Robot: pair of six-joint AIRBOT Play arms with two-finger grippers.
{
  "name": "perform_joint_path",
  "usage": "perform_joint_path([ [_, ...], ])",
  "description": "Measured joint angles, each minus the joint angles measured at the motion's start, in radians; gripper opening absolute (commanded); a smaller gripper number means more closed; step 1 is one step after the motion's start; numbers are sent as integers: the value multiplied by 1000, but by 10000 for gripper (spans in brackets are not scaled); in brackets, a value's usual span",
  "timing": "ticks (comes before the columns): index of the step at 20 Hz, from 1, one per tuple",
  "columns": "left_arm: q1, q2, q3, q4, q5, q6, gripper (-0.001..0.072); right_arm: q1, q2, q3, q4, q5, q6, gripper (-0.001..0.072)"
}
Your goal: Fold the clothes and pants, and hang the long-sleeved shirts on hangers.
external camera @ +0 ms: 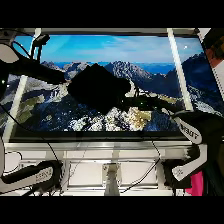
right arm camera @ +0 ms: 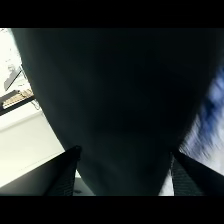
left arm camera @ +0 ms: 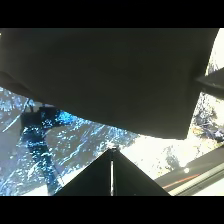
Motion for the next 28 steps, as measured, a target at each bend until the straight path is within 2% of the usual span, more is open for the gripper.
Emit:
perform_joint_path([
  [6,0,1,0,0,1,0,4,11,-86,119,-6,-12,138,626],
  [10,0,2,0,0,-1,0,5,-4,-74,136,-50,39,168,615],
  [16,0,2,0,-1,-2,0,4,-63,27,141,-390,101,354,627],
  [18,-1,2,0,-3,-3,0,4,-72,35,142,-461,117,397,627],
  [23,-1,2,0,-49,-3,5,5,-79,6,143,-502,112,425,625],
  [28,-1,2,0,-68,-3,11,5,-75,-43,169,-421,59,403,618],
])
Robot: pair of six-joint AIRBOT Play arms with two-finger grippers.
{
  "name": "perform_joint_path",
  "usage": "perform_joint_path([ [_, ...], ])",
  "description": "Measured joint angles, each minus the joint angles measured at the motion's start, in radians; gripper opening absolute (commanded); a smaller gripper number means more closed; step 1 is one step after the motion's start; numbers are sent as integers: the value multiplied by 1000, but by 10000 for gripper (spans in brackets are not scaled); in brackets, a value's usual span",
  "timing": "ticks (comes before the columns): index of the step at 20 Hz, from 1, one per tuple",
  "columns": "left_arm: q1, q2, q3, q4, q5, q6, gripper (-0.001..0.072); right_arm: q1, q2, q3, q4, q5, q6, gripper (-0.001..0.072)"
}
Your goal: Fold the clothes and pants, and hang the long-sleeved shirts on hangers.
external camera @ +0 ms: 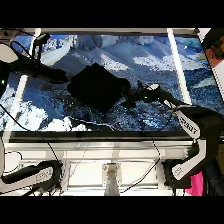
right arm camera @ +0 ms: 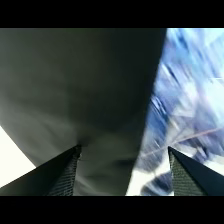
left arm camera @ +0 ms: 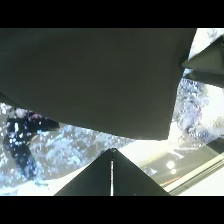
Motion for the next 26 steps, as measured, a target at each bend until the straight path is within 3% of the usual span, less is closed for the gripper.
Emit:
perform_joint_path([
  [3,0,0,0,-4,0,3,5,29,-31,50,25,-47,3,606],
  [6,0,0,0,-5,0,3,5,62,-50,92,37,-100,31,519],
  [7,0,0,0,-5,0,3,6,71,-55,101,40,-113,38,413],
  [9,0,0,0,-6,0,3,6,85,-60,111,42,-130,49,29],
  [13,0,-1,0,-3,24,4,6,82,-53,119,31,-138,56,15],
  [16,0,-2,0,32,136,4,6,11,-11,121,-51,-119,67,14],
  [20,0,-2,0,61,274,4,6,-189,74,121,-262,11,107,14],
  [26,0,-2,0,73,332,3,6,-633,224,121,-646,277,119,14],
])
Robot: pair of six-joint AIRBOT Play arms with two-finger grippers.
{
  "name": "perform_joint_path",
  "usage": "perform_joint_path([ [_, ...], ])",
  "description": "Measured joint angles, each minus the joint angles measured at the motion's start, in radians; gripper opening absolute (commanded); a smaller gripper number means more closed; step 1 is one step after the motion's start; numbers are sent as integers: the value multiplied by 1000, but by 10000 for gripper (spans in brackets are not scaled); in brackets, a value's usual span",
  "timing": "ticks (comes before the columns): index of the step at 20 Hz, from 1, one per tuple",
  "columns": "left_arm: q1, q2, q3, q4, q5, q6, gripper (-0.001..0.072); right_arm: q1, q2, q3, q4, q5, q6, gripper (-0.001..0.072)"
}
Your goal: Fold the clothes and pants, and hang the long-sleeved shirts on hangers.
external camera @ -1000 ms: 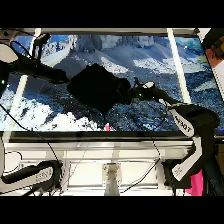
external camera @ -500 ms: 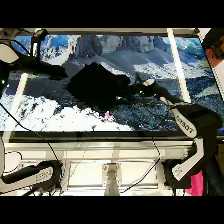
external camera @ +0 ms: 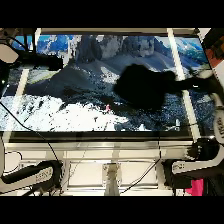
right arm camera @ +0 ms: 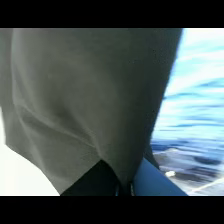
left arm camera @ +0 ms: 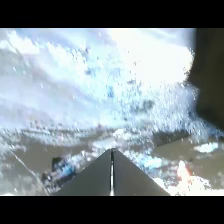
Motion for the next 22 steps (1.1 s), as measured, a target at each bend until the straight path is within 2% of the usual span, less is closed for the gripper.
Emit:
perform_joint_path([
  [4,0,0,0,2,8,0,6,-278,84,0,-253,184,-13,15],
  [7,0,0,0,2,12,0,6,-464,140,0,-367,283,-20,19],
  [8,0,0,0,2,13,0,6,-516,154,0,-389,312,-21,63],
  [10,0,0,0,2,14,0,7,-587,171,1,-410,367,-18,361],
  [11,0,0,0,2,14,0,6,-612,177,3,-416,399,-11,400],
  [14,0,0,0,3,14,0,6,-651,185,47,-394,484,0,399],
  [18,0,0,0,3,14,0,6,-645,190,227,-191,520,7,387],
  [19,0,0,0,3,14,0,6,-628,190,279,-150,521,8,356],
  [20,0,0,0,3,14,0,6,-602,190,331,-117,521,8,239],
  [22,0,0,0,3,14,0,7,-536,190,408,-77,521,7,80],
])
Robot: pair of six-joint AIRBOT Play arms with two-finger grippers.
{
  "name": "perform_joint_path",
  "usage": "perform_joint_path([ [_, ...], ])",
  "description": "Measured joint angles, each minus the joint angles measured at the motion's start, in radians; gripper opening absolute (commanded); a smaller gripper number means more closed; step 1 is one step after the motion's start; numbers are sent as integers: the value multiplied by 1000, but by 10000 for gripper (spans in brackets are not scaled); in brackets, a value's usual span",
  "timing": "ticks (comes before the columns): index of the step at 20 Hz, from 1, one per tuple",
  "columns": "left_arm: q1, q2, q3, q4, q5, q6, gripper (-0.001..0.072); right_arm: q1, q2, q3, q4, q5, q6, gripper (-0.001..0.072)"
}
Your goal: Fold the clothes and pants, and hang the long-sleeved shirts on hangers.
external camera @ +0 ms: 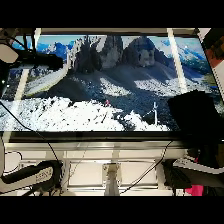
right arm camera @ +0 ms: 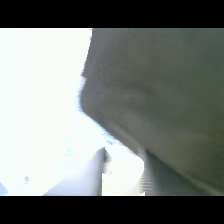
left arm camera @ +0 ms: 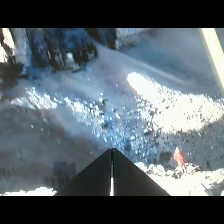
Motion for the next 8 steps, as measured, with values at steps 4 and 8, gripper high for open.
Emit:
perform_joint_path([
  [4,0,0,0,0,0,0,7,185,-3,61,0,8,-10,17],
  [8,0,0,0,0,0,0,6,383,-27,77,-117,14,-15,18],
])
